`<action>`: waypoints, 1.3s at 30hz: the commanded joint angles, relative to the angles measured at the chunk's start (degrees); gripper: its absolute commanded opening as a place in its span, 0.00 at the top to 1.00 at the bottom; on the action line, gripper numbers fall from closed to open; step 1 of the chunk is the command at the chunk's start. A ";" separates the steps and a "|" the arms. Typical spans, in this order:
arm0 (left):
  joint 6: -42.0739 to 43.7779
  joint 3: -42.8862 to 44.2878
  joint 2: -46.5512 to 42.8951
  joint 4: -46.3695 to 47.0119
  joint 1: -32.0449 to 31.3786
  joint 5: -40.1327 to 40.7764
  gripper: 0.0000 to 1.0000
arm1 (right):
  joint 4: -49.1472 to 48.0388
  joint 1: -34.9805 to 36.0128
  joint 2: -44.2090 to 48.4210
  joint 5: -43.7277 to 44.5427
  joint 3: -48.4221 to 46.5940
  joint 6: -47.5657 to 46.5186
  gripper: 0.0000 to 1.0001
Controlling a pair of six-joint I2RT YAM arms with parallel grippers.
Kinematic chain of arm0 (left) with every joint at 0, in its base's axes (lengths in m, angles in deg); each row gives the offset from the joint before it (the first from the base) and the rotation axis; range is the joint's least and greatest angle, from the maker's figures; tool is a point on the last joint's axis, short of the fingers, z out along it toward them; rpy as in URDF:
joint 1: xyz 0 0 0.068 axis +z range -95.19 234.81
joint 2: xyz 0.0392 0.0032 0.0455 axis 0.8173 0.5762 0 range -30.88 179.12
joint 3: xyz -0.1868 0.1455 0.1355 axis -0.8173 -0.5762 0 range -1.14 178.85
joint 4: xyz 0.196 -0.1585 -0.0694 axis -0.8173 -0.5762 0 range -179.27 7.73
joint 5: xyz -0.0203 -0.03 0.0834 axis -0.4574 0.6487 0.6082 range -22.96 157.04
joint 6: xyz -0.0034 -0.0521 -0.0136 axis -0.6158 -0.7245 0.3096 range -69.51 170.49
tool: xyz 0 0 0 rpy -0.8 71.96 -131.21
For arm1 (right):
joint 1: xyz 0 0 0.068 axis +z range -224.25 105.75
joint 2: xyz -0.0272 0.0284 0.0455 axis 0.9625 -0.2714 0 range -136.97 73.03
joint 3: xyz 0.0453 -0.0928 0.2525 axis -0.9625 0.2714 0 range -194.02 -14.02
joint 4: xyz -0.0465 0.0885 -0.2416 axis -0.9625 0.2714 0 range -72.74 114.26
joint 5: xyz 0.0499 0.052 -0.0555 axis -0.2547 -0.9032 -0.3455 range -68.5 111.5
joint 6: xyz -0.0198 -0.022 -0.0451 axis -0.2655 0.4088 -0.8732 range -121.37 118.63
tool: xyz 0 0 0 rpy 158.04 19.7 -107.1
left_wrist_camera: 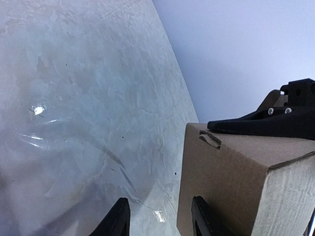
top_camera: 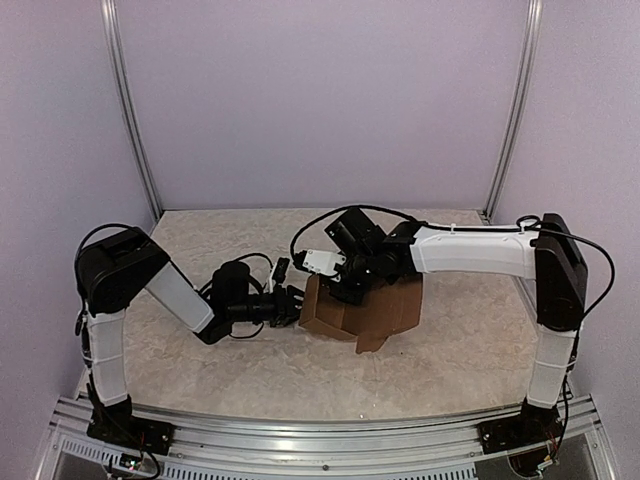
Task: Fold the paper box
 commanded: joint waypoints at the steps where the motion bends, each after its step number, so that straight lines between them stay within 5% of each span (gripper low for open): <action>1: -5.76 -1.19 0.71 13.34 1.22 -2.71 0.59 | 3.26 -0.48 -2.92 -7.72 -2.15 2.24 0.96; 9: -10.97 -0.67 5.79 20.53 2.26 -3.49 0.62 | 6.02 -0.75 -5.15 -9.36 -3.38 2.64 0.74; 17: -11.17 -3.38 6.24 18.27 3.65 -1.63 0.62 | 3.78 -2.61 -5.12 -11.39 -2.59 3.68 0.97; 22: -10.06 -5.47 4.95 14.69 4.28 0.54 0.62 | 3.51 -2.87 -6.01 -7.21 -2.57 3.86 1.00; 32: 8.06 -5.27 -15.66 -36.66 5.18 20.59 0.55 | 26.19 -1.08 -9.26 1.70 -10.68 -6.22 1.00; 35: 12.60 -4.93 -22.42 -44.28 6.32 24.26 0.53 | 28.95 0.21 -11.12 3.98 -12.20 -8.18 0.97; 39: 18.00 -4.24 -26.49 -47.85 7.82 23.61 0.53 | 32.01 0.93 -14.08 3.51 -18.39 -8.27 0.78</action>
